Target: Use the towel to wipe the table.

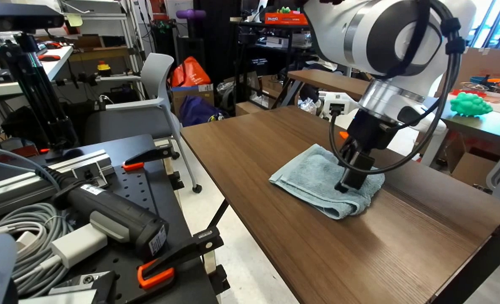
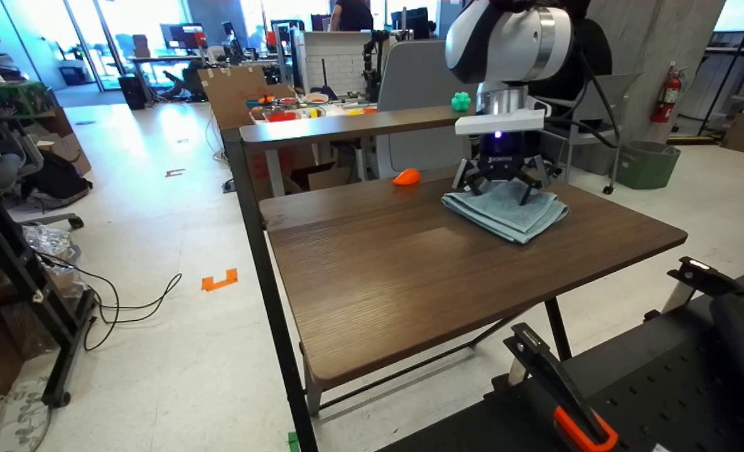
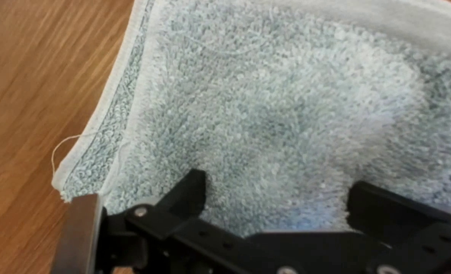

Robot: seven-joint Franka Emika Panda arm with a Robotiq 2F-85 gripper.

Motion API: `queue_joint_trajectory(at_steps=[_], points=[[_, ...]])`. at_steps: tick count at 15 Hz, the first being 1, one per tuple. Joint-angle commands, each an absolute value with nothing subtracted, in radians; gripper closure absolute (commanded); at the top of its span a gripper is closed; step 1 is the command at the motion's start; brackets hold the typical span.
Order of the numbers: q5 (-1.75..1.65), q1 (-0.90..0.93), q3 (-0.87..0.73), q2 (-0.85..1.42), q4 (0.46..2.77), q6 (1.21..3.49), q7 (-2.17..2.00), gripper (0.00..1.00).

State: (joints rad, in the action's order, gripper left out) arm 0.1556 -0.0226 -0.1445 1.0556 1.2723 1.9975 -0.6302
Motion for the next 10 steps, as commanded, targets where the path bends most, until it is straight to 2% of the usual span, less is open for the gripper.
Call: queue_joint_trajectory(at_steps=[1, 4, 10], points=[[0.152, -0.02, -0.141, 1.058, 1.264, 1.993, -0.635, 0.0], [0.154, -0.036, -0.143, 1.058, 1.264, 1.993, -0.633, 0.0], [0.122, -0.008, -0.216, 1.029, 1.315, 2.233, -0.749, 0.0]])
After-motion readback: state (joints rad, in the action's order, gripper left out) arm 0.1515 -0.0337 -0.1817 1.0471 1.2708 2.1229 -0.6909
